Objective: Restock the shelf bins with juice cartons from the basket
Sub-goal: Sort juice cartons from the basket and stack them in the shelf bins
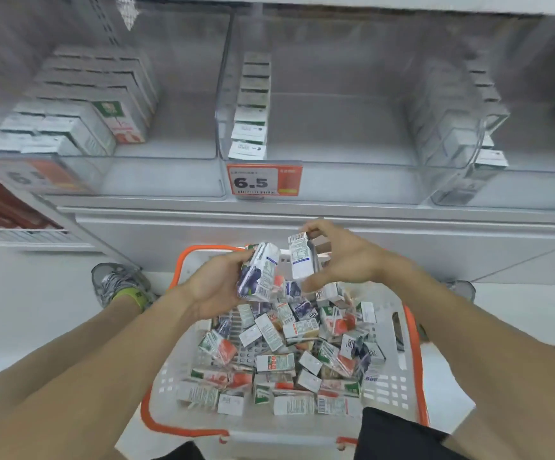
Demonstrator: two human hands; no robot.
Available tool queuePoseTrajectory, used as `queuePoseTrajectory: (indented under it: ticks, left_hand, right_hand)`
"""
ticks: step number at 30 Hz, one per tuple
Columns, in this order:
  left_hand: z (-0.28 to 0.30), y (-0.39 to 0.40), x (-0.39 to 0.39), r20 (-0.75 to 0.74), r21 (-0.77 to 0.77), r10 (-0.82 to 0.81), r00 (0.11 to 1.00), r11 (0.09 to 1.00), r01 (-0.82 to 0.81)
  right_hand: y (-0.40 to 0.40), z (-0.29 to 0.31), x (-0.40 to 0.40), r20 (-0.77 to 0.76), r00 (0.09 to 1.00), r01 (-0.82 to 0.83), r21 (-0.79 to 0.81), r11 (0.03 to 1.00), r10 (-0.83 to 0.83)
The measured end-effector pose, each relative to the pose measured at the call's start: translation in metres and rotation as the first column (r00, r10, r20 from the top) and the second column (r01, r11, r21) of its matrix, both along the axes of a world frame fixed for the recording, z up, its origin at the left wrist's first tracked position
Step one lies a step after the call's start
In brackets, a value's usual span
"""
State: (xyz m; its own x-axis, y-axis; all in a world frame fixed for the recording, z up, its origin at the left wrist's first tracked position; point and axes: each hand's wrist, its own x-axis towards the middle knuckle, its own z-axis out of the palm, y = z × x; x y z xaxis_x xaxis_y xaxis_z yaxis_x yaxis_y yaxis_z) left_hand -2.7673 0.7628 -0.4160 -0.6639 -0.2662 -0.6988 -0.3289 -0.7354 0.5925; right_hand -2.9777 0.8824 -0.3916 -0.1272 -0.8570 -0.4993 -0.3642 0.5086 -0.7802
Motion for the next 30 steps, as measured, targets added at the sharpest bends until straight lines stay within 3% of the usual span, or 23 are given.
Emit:
queuePoseTrajectory:
  ticks: [4, 6, 9, 12, 17, 22, 30]
  left_hand:
    - [0.062, -0.001, -0.008, -0.153, -0.101, -0.11, 0.982, 0.99, 0.095]
    - [0.079, -0.002, -0.01, -0.201, -0.172, -0.124, 0.972, 0.981, 0.09]
    - [0.091, -0.006, -0.016, -0.226, -0.2, -0.036, 0.973, 0.98, -0.01]
    - [0.089, -0.015, -0.022, -0.23, -0.211, 0.113, 0.967, 0.964, -0.163]
    - [0.097, -0.029, -0.03, -0.273, -0.235, 0.138, 0.952, 0.95, -0.205]
    - [0.098, -0.024, -0.028, -0.298, -0.204, 0.011, 0.955, 0.976, -0.075]
    - [0.096, -0.004, -0.035, -0.268, -0.172, 0.016, 0.963, 0.983, -0.065]
  right_hand:
    - [0.001, 0.056, -0.01, -0.025, 0.999, -0.039, -0.165, 0.986, 0.035]
    - [0.006, 0.063, -0.014, 0.088, 0.996, 0.006, -0.258, 0.966, 0.018]
    - [0.013, 0.061, -0.02, 0.302, 0.953, 0.089, -0.296, 0.951, 0.005]
    - [0.007, 0.064, -0.027, 0.386, 0.92, 0.065, -0.324, 0.944, 0.069]
    - [-0.007, 0.068, -0.035, 0.722, 0.691, 0.222, -0.254, 0.941, 0.032]
    - [-0.017, 0.067, -0.029, 0.848, 0.53, 0.346, -0.182, 0.92, -0.032]
    - [-0.018, 0.066, -0.013, 0.767, 0.641, 0.319, -0.251, 0.914, -0.013]
